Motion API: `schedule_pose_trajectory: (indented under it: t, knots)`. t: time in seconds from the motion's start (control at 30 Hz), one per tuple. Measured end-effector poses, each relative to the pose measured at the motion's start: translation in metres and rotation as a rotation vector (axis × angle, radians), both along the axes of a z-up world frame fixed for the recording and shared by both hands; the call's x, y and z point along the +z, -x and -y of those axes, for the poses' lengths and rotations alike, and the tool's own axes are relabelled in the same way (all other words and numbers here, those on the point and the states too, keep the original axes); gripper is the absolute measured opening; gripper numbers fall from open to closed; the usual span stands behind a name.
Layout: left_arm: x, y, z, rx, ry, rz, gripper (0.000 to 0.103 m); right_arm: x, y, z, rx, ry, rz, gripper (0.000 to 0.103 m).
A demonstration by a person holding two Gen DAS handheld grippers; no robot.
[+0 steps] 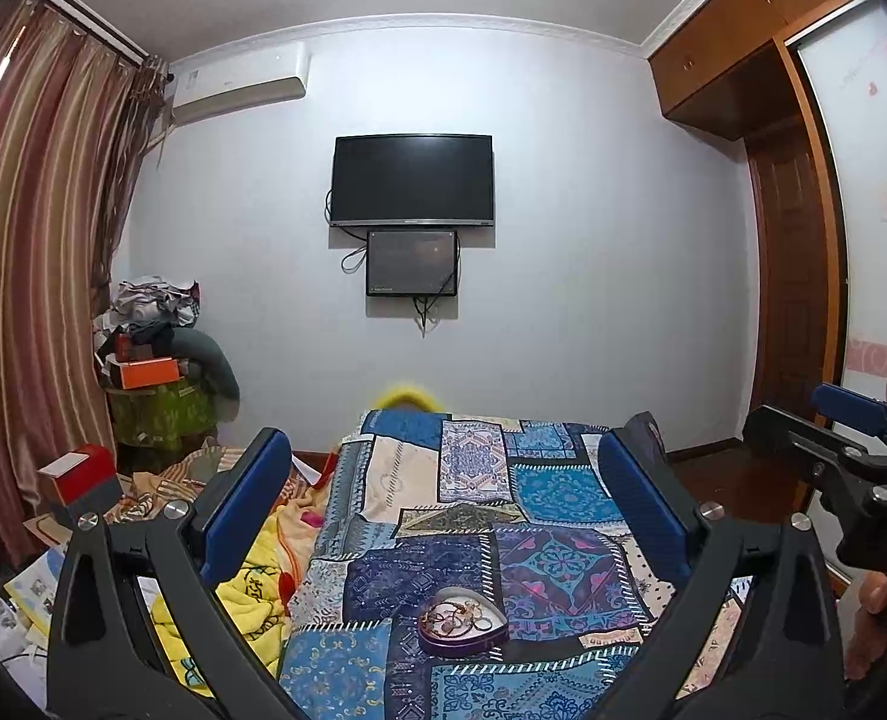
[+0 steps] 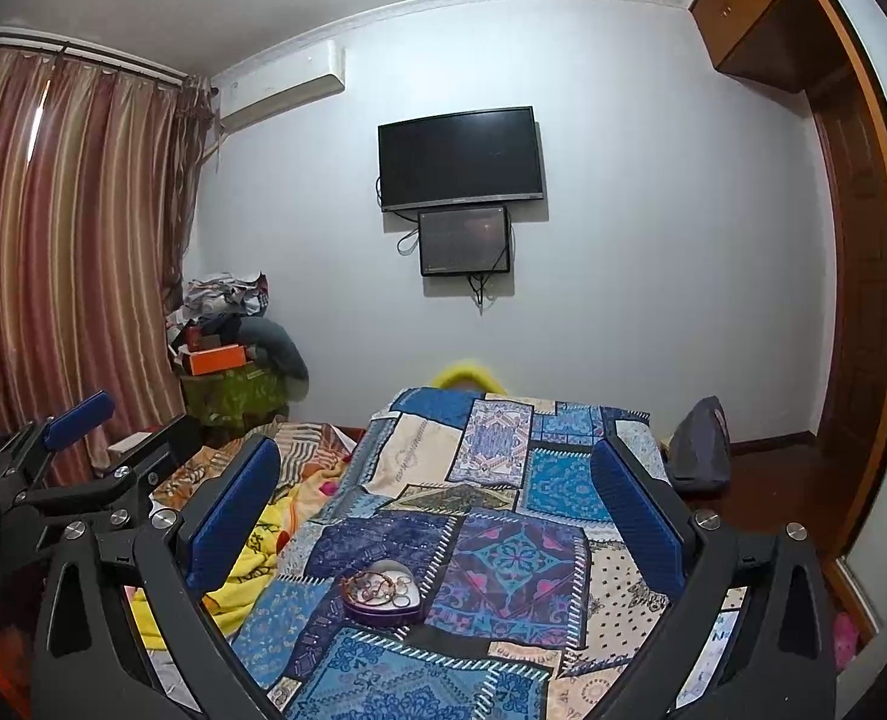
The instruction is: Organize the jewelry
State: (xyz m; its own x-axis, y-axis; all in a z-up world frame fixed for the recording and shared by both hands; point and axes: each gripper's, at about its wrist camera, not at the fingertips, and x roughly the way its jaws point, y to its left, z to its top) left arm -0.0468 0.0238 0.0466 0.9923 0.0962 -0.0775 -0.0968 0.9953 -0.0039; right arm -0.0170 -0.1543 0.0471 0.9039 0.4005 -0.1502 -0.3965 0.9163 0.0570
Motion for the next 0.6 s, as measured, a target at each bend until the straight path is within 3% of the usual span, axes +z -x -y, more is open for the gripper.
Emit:
schedule_pose_trajectory:
  t: [0.6]
  knots:
    - [-0.0014, -0.0056, -0.0031, 0.005, 0.013, -0.014, 0.103, 0.0010, -0.0009, 0.0018, -0.003, 0.001, -0.010, 0.103]
